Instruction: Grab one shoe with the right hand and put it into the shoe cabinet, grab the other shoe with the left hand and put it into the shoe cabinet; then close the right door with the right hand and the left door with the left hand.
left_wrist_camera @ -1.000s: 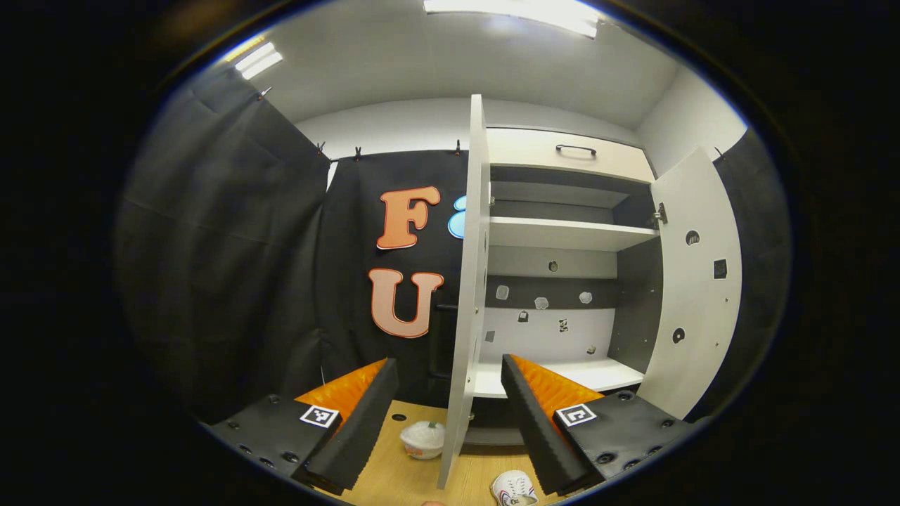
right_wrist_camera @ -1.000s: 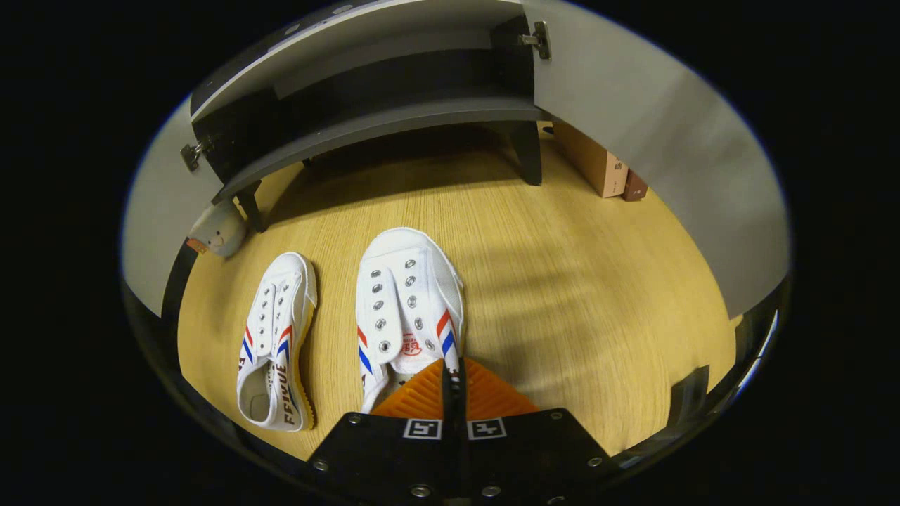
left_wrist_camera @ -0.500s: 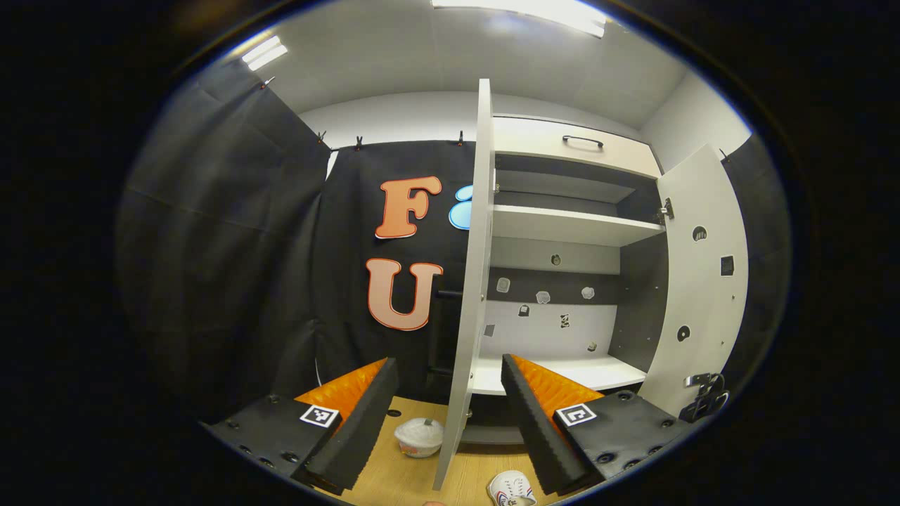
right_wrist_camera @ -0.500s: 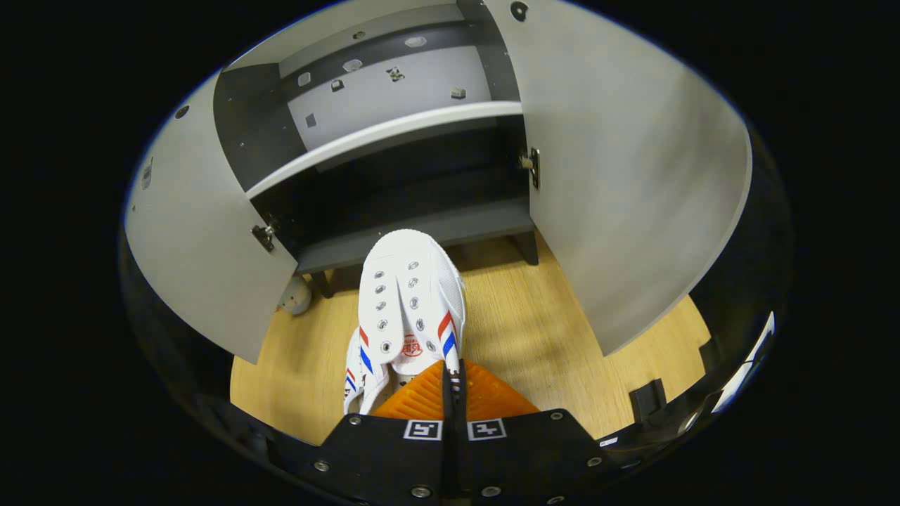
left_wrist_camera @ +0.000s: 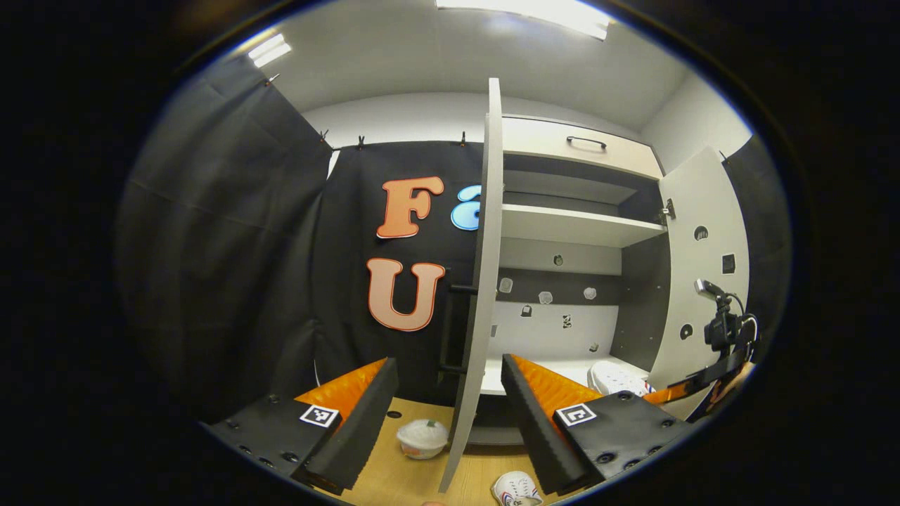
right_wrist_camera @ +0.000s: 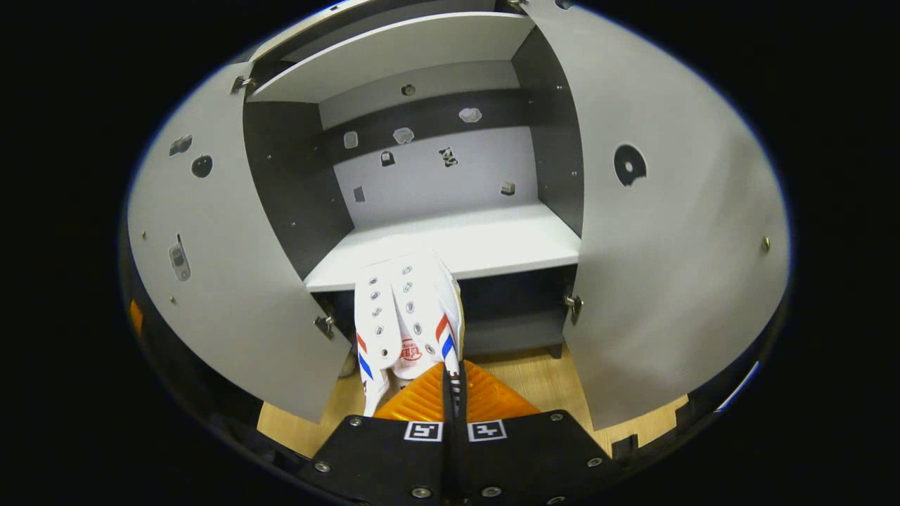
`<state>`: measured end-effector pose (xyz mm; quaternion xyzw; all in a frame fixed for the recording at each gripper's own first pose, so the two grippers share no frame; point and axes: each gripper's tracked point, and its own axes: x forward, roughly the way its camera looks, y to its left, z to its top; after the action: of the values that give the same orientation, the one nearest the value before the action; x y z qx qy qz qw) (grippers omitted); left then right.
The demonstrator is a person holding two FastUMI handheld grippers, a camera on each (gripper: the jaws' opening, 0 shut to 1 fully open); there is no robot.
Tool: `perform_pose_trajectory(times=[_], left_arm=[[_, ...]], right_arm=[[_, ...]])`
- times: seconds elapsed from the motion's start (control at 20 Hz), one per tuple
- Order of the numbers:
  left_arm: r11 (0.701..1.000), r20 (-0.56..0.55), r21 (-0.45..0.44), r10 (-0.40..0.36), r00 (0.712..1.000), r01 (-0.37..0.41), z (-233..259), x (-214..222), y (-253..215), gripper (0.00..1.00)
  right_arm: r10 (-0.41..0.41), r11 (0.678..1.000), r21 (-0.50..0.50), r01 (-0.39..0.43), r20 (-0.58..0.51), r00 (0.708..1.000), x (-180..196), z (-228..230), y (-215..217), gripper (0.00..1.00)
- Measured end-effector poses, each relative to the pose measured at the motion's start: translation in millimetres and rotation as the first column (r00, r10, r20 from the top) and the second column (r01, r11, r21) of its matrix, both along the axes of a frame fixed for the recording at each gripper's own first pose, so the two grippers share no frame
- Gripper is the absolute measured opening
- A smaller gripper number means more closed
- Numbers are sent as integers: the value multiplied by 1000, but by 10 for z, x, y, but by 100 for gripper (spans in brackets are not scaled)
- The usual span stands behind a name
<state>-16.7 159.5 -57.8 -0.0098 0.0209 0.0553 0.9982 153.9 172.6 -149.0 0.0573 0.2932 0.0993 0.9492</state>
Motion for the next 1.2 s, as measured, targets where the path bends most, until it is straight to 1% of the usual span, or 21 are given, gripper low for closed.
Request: perform_pose_trajectory(times=[0.15, 0.2, 0.25, 0.4, 0.45, 0.5, 0.55, 0.65, 0.75, 0.8, 0.85, 0.9, 0.95, 1.0, 1.05, 1.1, 1.15, 1.2], left_arm=[[1000, 6, 3, 13, 1000, -13, 4, -25, 90, 96], [1000, 8, -1, 15, 1000, -15, 9, -23, 109, 94], [1000, 10, -4, 17, 1000, -17, 9, -23, 127, 96], [999, 23, -6, 36, 999, -35, 29, -45, 197, 96], [999, 29, -5, 39, 999, -39, 35, -57, 211, 96], [999, 33, -4, 42, 999, -42, 44, -64, 229, 94], [999, 35, -2, 47, 998, -47, 47, -72, 257, 96], [998, 33, 3, 58, 998, -58, 46, -71, 302, 96], [997, 37, 9, 74, 997, -75, 64, -76, 351, 96], [997, 39, 10, 79, 996, -79, 72, -74, 363, 96], [997, 37, 11, 80, 996, -80, 63, -64, 363, 94], [997, 33, 12, 79, 996, -80, 55, -47, 357, 96], [997, 31, 14, 78, 997, -78, 40, -29, 347, 96], [997, 28, 15, 73, 997, -74, 44, 0, 327, 96], [998, 26, 16, 68, 997, -69, 37, 28, 307, 96], [998, 23, 16, 65, 998, -66, 23, 55, 281, 96], [998, 19, 14, 57, 998, -57, 11, 83, 243, 96], [999, 17, 10, 46, 999, -46, 3, 106, 199, 96]], right_arm=[[-18, 1000, -8, 18, 57, 998, 280, 370, 5, 0], [-30, 999, -20, 32, 74, 997, 358, 482, -3, 0], [-43, 999, -29, 45, 86, 995, 482, 602, 5, 0], [-103, 993, -52, 109, 98, 990, 942, 763, -143, 0], [-123, 990, -56, 129, 90, 988, 1178, 731, -171, 0], [-134, 988, -64, 139, 77, 988, 1382, 688, -180, 0], [-145, 986, -75, 149, 60, 988, 1630, 593, -166, 0], [-164, 982, -95, 163, -1, 986, 1968, 367, -185, 0], [-182, 980, -91, 177, -44, 982, 2209, 176, -200, 0], [-190, 980, -76, 185, -70, 979, 2265, 92, -207, 0], [-200, 979, -62, 195, -88, 976, 2301, 33, -214, 0], [-204, 978, -60, 199, -76, 976, 2327, 25, -212, 1], [-197, 979, -74, 192, -58, 979, 2335, 15, -209, 13], [-187, 979, -91, 184, -31, 982, 2292, 50, -211, 19], [-190, 976, -106, 189, 5, 982, 2256, 125, -265, 35], [-184, 979, -79, 186, 26, 983, 2216, 205, -249, 31], [-185, 982, -37, 186, 46, 982, 2140, 321, -241, 51], [-181, 983, -5, 182, 67, 981, 2051, 422, -223, 58]])
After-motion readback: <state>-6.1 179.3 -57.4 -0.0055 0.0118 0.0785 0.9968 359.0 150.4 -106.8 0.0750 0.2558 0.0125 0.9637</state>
